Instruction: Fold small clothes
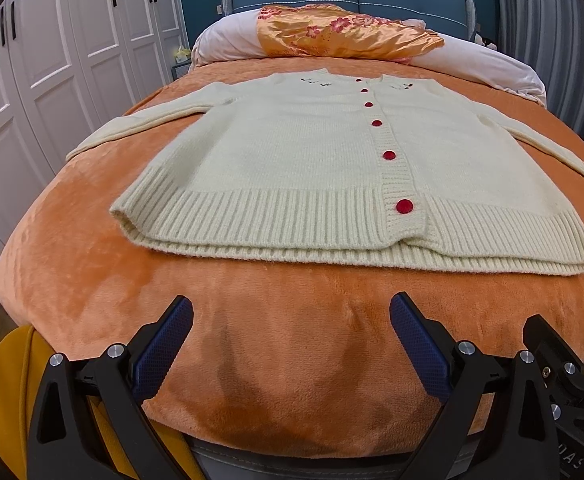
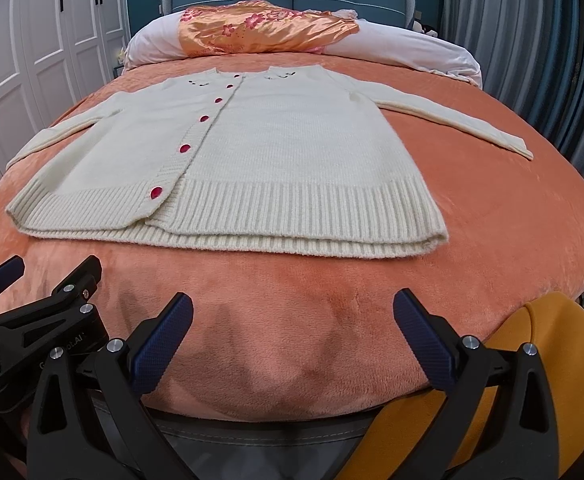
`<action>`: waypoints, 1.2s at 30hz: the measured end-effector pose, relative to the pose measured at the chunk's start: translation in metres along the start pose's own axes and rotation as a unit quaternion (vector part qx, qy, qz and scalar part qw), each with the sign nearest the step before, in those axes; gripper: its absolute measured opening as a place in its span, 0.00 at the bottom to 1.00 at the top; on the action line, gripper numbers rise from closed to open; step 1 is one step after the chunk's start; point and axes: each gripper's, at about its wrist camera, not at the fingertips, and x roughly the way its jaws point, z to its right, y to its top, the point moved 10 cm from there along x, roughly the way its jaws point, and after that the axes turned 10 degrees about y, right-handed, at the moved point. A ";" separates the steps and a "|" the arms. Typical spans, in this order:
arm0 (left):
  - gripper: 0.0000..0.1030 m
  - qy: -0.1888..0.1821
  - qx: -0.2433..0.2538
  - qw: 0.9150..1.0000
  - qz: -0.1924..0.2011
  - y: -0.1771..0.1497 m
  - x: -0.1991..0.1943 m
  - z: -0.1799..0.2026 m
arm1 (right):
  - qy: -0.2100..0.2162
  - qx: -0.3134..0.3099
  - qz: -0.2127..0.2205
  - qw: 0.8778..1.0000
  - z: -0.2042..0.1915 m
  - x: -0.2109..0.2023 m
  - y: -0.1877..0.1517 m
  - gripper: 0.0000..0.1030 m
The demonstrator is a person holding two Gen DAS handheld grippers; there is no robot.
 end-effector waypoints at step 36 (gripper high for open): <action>0.93 0.004 0.001 1.000 0.003 0.002 0.000 -0.003 | 0.000 0.000 0.000 1.000 0.000 0.000 0.000 0.95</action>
